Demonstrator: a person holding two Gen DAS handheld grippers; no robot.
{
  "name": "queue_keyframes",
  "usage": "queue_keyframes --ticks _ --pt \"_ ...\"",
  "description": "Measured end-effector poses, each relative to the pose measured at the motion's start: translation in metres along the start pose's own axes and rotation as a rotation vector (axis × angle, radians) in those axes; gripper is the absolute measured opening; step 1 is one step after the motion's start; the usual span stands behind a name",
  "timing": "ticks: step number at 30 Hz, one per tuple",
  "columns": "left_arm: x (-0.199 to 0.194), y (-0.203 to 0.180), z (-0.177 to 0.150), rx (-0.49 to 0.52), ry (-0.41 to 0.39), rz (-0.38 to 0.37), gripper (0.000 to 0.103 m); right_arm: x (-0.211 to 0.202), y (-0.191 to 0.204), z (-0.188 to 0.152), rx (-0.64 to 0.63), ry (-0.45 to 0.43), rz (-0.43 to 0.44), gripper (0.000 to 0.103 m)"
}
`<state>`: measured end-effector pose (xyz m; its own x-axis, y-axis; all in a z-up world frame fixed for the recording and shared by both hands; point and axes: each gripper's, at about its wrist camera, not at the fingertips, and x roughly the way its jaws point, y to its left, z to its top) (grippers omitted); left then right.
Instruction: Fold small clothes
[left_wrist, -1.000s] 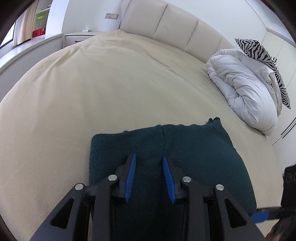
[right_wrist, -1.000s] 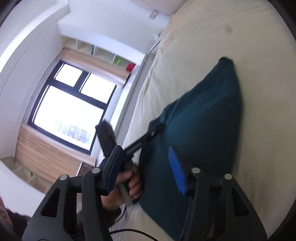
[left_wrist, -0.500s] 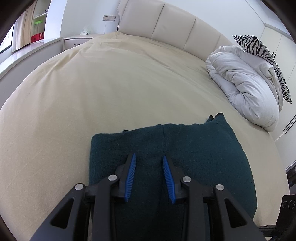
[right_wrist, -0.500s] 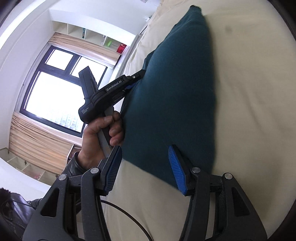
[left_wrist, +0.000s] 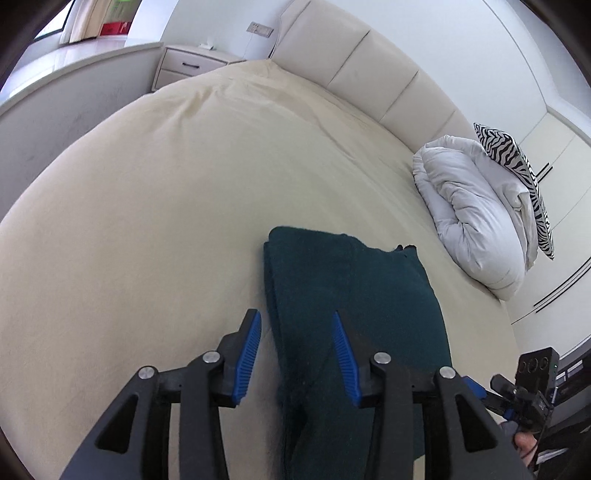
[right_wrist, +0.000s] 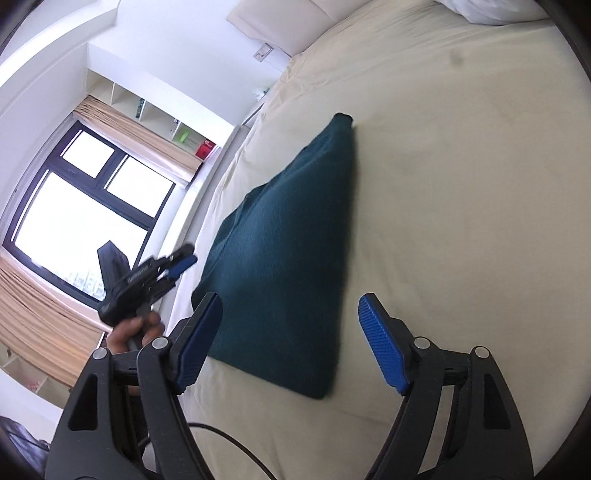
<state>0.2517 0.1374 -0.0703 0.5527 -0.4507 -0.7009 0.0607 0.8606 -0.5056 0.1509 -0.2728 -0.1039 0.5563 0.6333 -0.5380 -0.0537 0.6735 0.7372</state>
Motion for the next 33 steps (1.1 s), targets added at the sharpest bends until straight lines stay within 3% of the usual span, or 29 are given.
queue_keyframes --ticks 3,5,12,15,22,26,30,33 --pt "0.010 0.016 -0.005 -0.083 0.061 -0.049 0.043 0.018 -0.006 0.013 0.026 0.033 0.012 0.076" --pt "0.018 0.019 -0.010 -0.105 0.103 -0.076 0.043 0.036 -0.006 0.018 0.044 0.049 -0.032 0.077" --pt "0.047 0.022 -0.019 -0.171 0.193 -0.150 0.043 0.062 -0.019 0.024 0.119 0.116 0.058 0.077" --pt "0.054 0.028 -0.018 -0.218 0.217 -0.194 0.040 0.076 -0.022 0.024 0.121 0.154 0.049 0.076" --pt "0.067 0.034 -0.016 -0.262 0.228 -0.229 0.032 0.094 -0.022 0.033 0.141 0.175 0.029 0.069" --pt "0.069 0.025 -0.016 -0.215 0.226 -0.203 0.026 0.091 -0.019 0.030 0.136 0.171 0.001 0.055" --pt "0.055 0.018 -0.019 -0.191 0.198 -0.173 0.022 0.083 -0.014 0.027 0.125 0.155 -0.010 0.044" --pt "0.035 0.005 -0.022 -0.163 0.178 -0.165 0.021 0.069 0.003 0.023 0.072 0.133 -0.044 0.042"
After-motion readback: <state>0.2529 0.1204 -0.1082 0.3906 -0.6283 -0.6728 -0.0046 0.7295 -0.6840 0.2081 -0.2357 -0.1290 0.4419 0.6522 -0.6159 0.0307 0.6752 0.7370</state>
